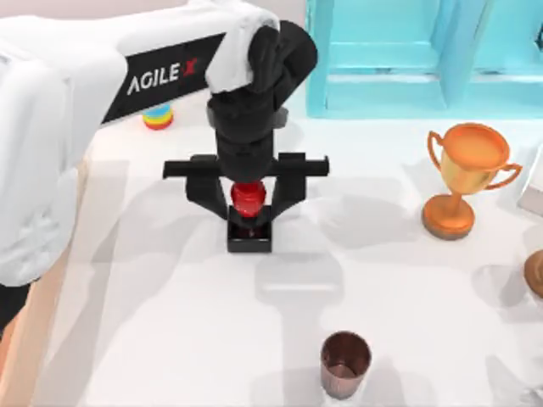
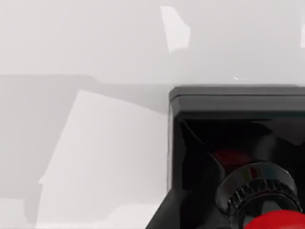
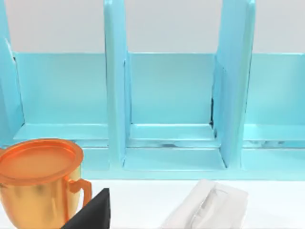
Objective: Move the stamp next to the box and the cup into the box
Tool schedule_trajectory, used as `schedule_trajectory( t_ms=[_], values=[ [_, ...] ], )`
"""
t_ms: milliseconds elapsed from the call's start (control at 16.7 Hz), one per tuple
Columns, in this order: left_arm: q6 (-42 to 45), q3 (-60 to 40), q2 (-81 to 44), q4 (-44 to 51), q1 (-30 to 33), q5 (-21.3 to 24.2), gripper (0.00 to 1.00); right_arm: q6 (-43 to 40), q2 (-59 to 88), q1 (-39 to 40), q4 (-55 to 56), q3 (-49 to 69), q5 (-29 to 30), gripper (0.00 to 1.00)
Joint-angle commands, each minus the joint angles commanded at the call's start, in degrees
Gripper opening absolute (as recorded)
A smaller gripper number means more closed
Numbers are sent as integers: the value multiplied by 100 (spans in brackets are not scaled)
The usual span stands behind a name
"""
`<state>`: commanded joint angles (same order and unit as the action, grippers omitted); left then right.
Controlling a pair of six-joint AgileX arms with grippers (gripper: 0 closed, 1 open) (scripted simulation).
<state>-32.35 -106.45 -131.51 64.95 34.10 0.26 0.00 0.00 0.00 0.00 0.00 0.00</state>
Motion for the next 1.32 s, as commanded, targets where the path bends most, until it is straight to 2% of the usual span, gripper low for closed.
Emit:
schedule_trajectory(
  t_ms=[300, 360, 900, 1320],
  values=[
    [0, 0, 0, 0, 0, 0, 2, 0, 0, 0, 0, 0, 0, 100],
    [0, 0, 0, 0, 0, 0, 0, 0, 0, 0, 0, 0, 0, 100],
    [21, -11, 21, 22, -22, 1, 0, 0, 0, 0, 0, 0, 0, 100],
    [1004, -179, 1107, 1308, -1027, -9, 0, 0, 0, 0, 0, 0, 0, 100]
  ],
)
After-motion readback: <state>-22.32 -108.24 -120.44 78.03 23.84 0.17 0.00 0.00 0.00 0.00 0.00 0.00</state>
